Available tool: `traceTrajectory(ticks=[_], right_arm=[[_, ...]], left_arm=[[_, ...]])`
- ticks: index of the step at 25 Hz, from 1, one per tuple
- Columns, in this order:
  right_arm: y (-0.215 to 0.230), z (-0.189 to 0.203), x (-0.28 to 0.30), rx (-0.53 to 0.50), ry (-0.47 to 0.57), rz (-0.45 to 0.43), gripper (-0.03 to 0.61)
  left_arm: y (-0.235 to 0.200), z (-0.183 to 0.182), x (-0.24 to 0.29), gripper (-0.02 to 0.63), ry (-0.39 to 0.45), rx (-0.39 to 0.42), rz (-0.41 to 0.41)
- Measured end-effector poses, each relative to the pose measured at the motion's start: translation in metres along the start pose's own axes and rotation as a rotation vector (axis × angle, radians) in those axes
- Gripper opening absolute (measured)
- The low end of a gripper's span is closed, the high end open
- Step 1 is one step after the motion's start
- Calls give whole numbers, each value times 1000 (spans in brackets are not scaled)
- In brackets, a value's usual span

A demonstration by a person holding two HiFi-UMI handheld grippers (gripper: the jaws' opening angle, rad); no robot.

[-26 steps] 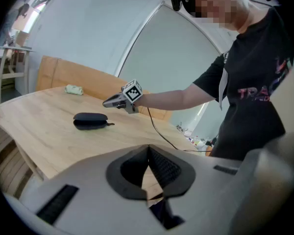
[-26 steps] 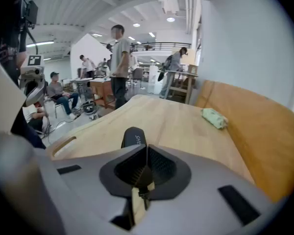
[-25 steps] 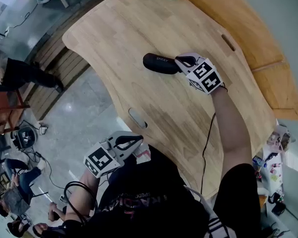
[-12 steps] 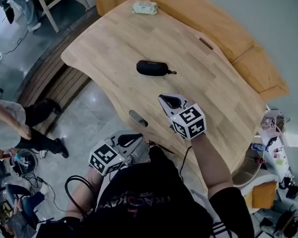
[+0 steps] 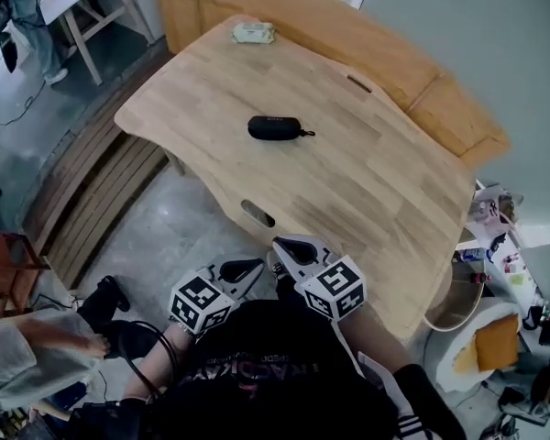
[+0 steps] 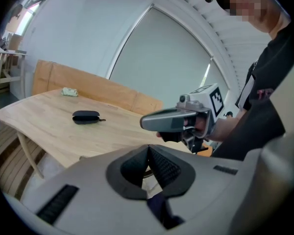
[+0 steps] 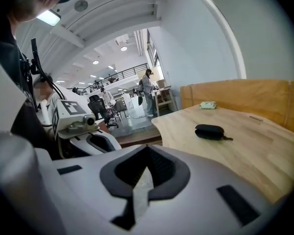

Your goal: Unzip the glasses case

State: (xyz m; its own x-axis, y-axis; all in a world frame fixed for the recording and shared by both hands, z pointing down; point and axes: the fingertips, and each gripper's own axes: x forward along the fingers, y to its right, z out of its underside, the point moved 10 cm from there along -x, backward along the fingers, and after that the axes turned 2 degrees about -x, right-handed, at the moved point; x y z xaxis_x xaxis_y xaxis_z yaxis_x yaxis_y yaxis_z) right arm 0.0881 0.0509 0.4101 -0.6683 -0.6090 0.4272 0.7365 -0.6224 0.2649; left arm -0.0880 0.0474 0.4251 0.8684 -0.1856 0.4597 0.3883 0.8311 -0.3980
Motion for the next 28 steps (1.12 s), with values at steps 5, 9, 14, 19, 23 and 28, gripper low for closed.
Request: traceTrajectory(ticks=[5, 9, 14, 19, 23, 28], right_arm=[[-44, 17, -10, 19, 15, -2, 17], [-61, 29, -12, 44, 30, 7, 17], [-69, 36, -14, 85, 46, 12, 17], [-74, 37, -14, 75, 51, 7, 17], [-77, 37, -15, 65, 48, 4, 17], [-78, 37, -18, 54, 41, 0, 15]], left_arm=[[5, 11, -16, 12, 27, 15, -15], [8, 20, -27, 12, 42, 8, -26], [11, 26, -35, 12, 47, 11, -29], [14, 29, -40, 12, 54, 14, -35], [16, 30, -42, 12, 63, 13, -38], [19, 31, -42, 12, 73, 7, -39]])
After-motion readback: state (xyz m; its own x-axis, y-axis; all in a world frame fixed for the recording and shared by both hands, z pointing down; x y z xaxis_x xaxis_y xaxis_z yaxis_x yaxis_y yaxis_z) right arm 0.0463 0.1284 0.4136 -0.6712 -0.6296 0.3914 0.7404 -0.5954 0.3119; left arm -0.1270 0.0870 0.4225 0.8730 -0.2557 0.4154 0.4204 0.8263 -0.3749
